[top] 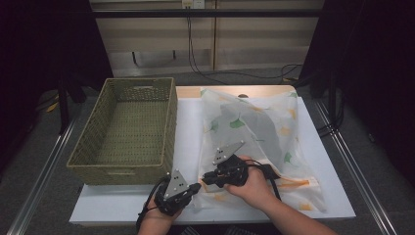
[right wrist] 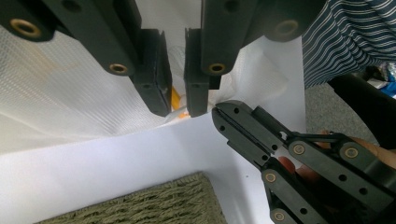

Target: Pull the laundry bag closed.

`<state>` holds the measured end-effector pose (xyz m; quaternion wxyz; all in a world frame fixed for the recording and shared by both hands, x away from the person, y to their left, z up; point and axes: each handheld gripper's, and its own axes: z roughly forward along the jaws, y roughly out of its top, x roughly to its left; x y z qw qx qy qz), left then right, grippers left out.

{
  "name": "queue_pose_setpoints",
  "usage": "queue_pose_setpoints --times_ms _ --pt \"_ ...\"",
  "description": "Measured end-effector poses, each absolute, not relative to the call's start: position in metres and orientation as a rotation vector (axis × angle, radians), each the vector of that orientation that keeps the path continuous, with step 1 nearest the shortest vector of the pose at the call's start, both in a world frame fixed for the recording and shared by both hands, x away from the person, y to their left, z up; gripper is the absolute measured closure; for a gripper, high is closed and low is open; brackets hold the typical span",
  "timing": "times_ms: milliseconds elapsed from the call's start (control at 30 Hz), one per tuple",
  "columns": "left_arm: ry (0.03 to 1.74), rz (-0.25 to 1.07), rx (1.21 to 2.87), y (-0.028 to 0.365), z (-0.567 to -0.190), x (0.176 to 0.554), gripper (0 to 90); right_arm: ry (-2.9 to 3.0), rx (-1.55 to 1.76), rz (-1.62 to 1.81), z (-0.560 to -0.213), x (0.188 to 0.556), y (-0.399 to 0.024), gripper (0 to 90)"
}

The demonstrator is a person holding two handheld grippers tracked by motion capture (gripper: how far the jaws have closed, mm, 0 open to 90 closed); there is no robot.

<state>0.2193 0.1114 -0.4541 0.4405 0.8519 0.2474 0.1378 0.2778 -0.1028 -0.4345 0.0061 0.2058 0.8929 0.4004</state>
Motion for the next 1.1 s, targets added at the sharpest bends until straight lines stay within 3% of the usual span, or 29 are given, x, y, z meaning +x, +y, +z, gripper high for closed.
queue_pose_setpoints --times_ms 1100 --pt "0.588 0.345 2.139 0.107 -0.456 0.217 90.0 2.763 0.778 1.258 -0.434 0.288 -0.086 68.3"
